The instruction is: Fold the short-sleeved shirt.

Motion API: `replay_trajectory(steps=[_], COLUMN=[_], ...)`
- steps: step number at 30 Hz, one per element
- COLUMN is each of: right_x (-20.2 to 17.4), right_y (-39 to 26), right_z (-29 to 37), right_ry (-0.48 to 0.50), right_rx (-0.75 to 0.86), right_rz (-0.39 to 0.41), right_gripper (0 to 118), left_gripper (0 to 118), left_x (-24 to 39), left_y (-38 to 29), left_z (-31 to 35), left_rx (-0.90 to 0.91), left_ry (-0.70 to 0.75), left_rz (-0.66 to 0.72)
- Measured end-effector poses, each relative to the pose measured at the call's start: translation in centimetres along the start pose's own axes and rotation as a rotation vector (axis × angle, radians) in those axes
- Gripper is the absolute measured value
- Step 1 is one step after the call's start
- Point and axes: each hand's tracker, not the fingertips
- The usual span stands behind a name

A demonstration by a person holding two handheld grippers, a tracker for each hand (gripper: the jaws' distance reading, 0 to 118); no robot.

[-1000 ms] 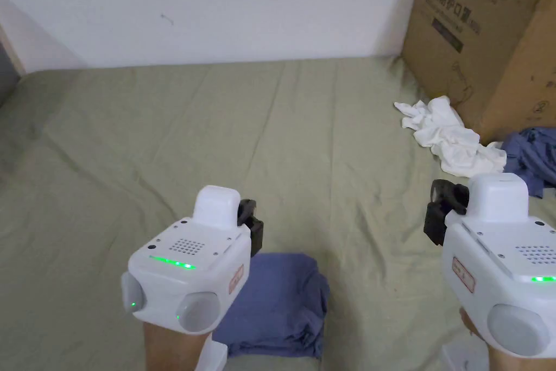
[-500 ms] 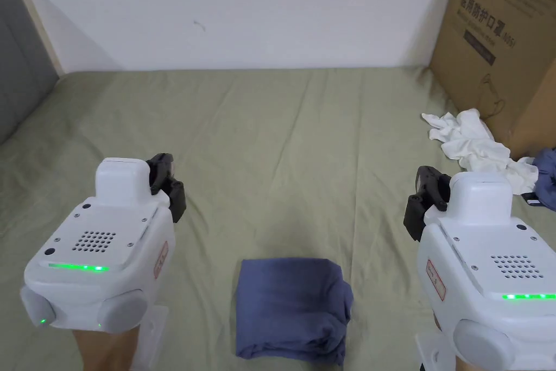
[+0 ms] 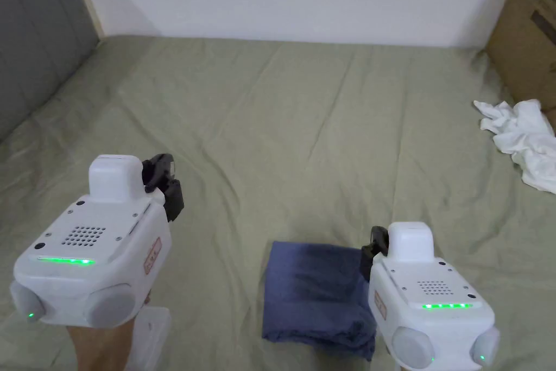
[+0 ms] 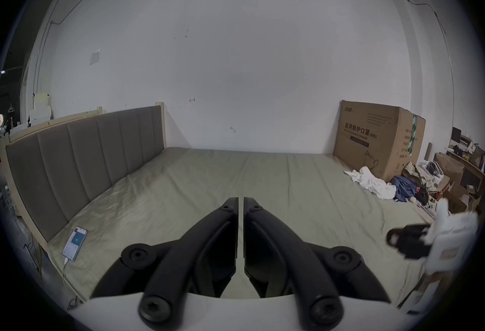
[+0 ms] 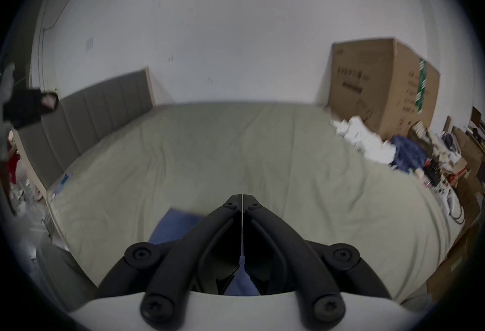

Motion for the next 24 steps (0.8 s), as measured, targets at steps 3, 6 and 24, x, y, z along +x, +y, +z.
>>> replay_trajectory(steps=[3,6,24], right_x=[-1.1,-1.5,-1.1], right_y=[-2.9,-5.5,-8.6], right_z=[-2.8,-5.3,-7.3], right_ry=[0.009,0.006,-0.008], right_rx=[-0.087,-0.171,-0.249], right_rz=[0.005,0.012,0.028], right_gripper=[4,4,4], left_gripper=[7,7,102], left_x=[-0.9,-1.5,4.2], left_y=[-1.0,-2.2,-13.0], left_z=[-0.6,-1.6,-13.7], left_rx=[-0.057,-0.133,-0.923], left_ry=[-0.004,-0.023,-0.387], left_rz=[0.029,0.072,0.354])
